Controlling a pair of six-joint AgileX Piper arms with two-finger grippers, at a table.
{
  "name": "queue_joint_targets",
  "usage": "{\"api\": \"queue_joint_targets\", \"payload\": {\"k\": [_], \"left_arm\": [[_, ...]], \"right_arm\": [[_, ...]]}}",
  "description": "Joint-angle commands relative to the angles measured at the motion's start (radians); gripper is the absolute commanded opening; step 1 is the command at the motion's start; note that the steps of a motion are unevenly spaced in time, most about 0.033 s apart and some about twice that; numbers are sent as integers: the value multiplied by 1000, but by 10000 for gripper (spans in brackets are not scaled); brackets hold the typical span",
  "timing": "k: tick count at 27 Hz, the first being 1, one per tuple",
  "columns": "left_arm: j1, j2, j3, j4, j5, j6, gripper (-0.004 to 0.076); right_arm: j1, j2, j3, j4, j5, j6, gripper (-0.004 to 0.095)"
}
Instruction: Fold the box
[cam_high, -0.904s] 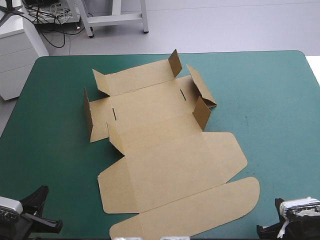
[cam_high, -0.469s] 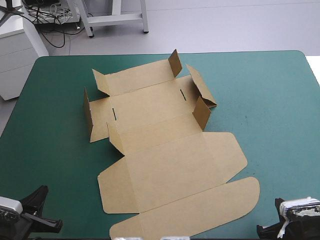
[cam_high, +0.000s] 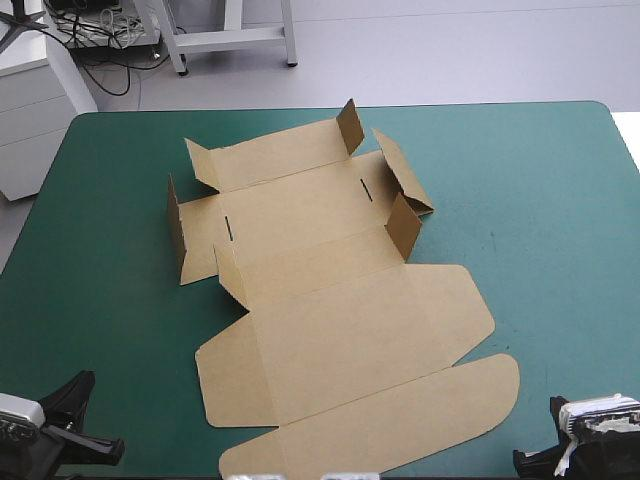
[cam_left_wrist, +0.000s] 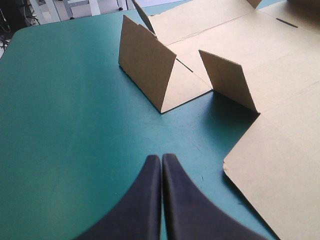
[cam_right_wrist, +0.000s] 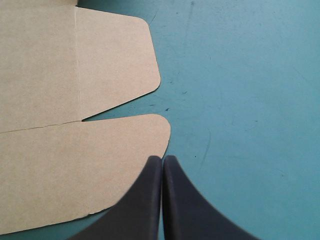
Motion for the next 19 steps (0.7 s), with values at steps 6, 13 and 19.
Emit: {"api": "queue_joint_targets", "payload": {"k": [6, 13, 19], "left_arm": [[-4, -8, -24, 11, -73, -10, -10], [-4, -8, -24, 11, -73, -10, -10], [-4, -8, -24, 11, -73, -10, -10]], "right_arm": [[0, 17, -19, 99, -66, -57, 185], [0, 17, -19, 96, -63, -61, 506], [0, 17, -19, 92, -63, -59, 625]]}}
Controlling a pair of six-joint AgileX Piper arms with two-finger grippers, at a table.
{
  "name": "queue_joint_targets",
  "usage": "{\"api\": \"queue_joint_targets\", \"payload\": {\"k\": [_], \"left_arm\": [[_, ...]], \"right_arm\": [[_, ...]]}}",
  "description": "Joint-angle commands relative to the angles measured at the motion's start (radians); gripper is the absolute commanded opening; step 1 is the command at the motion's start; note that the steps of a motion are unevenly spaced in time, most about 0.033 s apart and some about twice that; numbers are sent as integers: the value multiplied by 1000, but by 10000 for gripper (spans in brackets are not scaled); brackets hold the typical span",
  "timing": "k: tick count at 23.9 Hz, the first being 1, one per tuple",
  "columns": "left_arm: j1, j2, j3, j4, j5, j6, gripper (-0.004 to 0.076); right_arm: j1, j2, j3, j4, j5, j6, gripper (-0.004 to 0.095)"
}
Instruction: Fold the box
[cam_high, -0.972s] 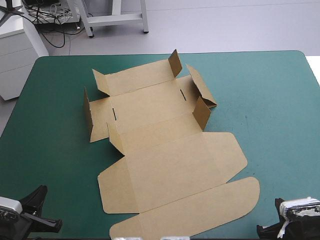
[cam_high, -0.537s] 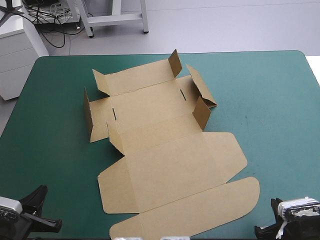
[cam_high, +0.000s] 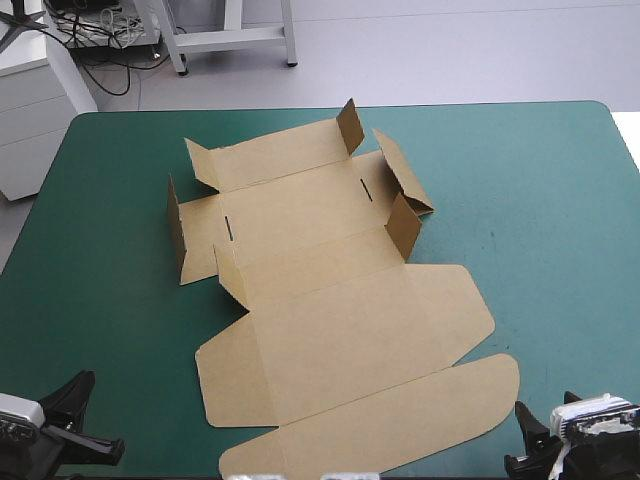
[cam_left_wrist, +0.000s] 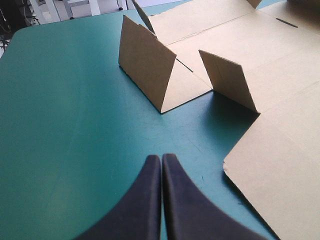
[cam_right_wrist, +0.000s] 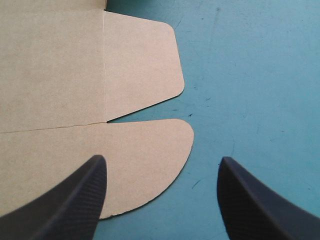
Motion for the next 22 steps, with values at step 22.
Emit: {"api": "queue_joint_targets", "payload": {"k": [22], "left_arm": [[-4, -8, -24, 11, -74, -10, -10]], "right_arm": [[0, 696, -447, 92, -55, -156, 621]]}}
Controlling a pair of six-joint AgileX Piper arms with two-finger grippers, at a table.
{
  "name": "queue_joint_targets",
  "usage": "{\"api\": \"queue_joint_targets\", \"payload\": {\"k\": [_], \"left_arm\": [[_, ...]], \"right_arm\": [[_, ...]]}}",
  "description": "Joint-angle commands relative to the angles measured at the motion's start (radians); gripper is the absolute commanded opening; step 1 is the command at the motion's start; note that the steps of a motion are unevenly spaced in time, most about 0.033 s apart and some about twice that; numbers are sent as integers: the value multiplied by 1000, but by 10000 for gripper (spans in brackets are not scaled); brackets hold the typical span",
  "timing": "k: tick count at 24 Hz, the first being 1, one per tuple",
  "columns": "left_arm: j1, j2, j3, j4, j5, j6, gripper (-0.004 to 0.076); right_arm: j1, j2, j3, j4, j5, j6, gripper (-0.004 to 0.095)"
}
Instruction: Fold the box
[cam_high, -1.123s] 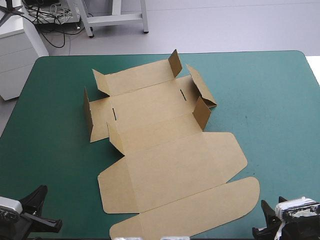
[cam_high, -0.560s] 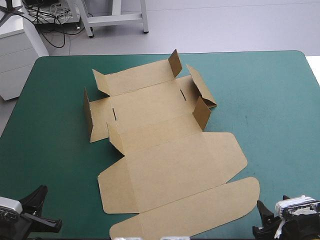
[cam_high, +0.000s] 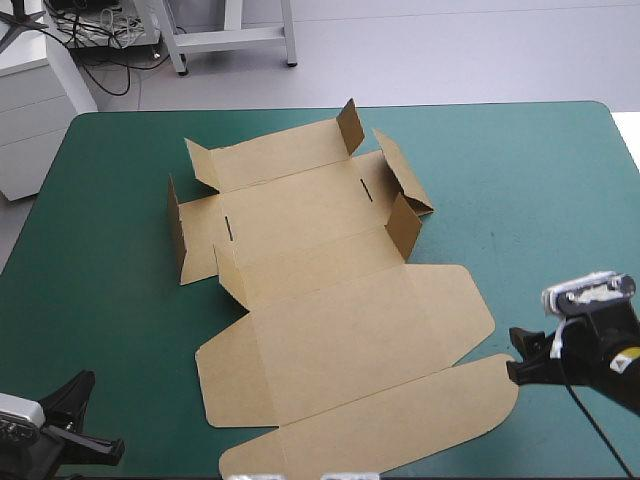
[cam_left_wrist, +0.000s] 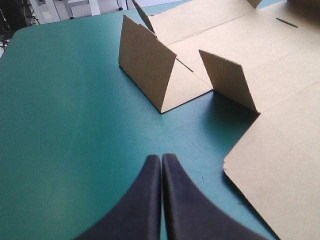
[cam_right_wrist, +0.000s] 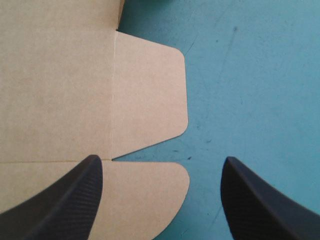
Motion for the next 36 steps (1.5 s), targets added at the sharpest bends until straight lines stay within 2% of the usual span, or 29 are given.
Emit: {"api": "queue_joint_targets", "payload": {"k": [1, 4, 7, 10, 12, 14, 16, 17, 22, 25, 30, 36], "left_arm": [[-4, -8, -24, 11, -74, -10, -10], [-4, -8, -24, 11, -74, -10, -10], [-4, -8, -24, 11, -74, -10, -10], [-4, -8, -24, 11, -74, -10, -10], [-4, -8, -24, 11, -74, -10, -10], [-4, -8, -24, 11, -74, -10, -10], [-4, -8, -24, 11, -74, -10, -10], [-4, -8, -24, 11, -74, -10, -10], [-4, -8, -24, 11, -74, -10, -10], [-4, -8, -24, 11, -74, -10, -10], [-4, -8, -24, 11, -74, -10, -10], [-4, -8, -24, 11, -74, -10, -10]], "right_arm": [[0, 133, -117, 49, -48, -36, 619], [0, 256, -193, 93, -43, -80, 609], [0, 394, -284, 166, -28, -118, 555], [16, 531, -387, 181, 7, -121, 554], [84, 620, -462, 140, 12, -121, 554], [218, 730, -557, -12, -16, -61, 554], [301, 830, -642, -127, -33, 35, 554], [320, 857, -667, -148, -33, 57, 554], [360, 1031, -834, -153, 5, 75, 554], [371, 1181, -989, -166, 80, 87, 554], [404, 1324, -1131, -215, 165, 97, 554], [456, 1399, -1166, -265, 165, 102, 552]]}}
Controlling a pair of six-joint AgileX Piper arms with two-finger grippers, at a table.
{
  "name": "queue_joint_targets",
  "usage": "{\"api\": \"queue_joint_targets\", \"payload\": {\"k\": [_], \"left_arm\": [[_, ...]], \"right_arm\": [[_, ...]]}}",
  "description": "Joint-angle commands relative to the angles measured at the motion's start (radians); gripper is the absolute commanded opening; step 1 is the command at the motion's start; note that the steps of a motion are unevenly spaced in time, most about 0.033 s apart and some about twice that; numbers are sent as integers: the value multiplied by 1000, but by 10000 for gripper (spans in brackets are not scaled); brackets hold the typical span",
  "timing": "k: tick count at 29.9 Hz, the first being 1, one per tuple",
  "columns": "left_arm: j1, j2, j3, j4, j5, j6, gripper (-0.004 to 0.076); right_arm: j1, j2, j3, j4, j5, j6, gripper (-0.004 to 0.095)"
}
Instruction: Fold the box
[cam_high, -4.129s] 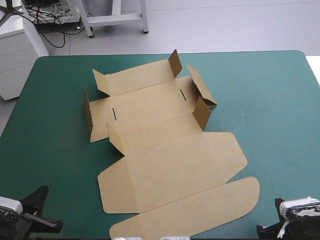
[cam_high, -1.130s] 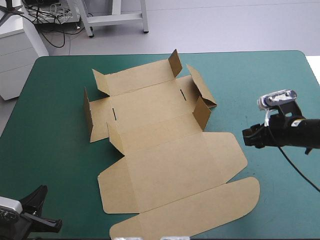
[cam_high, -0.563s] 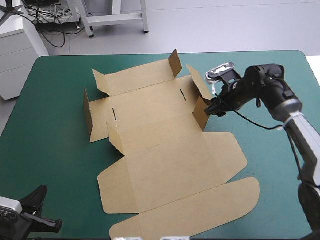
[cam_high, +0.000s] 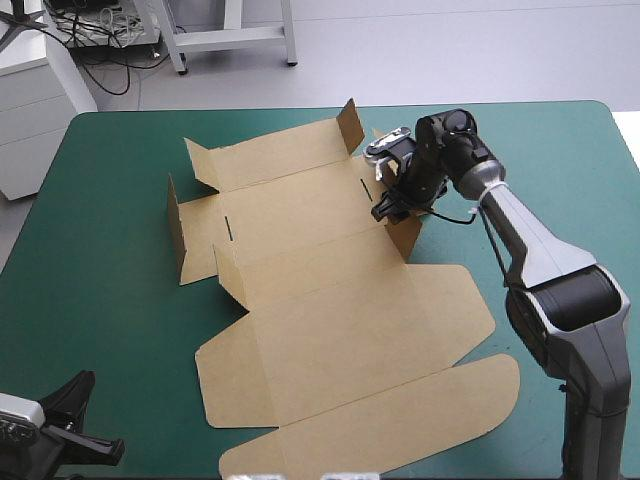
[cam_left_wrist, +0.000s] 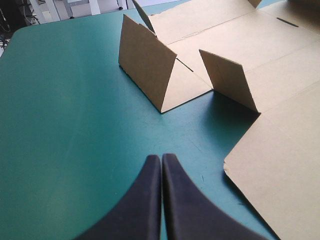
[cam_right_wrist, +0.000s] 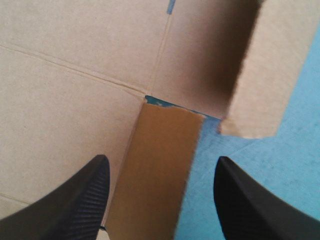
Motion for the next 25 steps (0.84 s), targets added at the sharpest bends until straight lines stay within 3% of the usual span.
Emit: {"api": "queue_joint_targets", "payload": {"k": [1, 7, 14, 20, 25], "left_arm": [[-4, -8, -24, 13, -73, -10, -10], [-4, -8, -24, 15, -73, -10, -10], [-4, -8, -24, 15, -73, -10, -10], [-4, -8, -24, 17, -73, -10, -10], [-4, -8, -24, 19, -73, -10, -10]], "right_arm": [[22, -32, -38, -37, 24, 13, 552], [24, -20, -38, -92, 24, 102, 514], [24, -18, -38, -55, 24, 134, 193], [24, -14, -34, -43, 24, 134, -20], [24, -12, -34, -69, 24, -3, -19]]}}
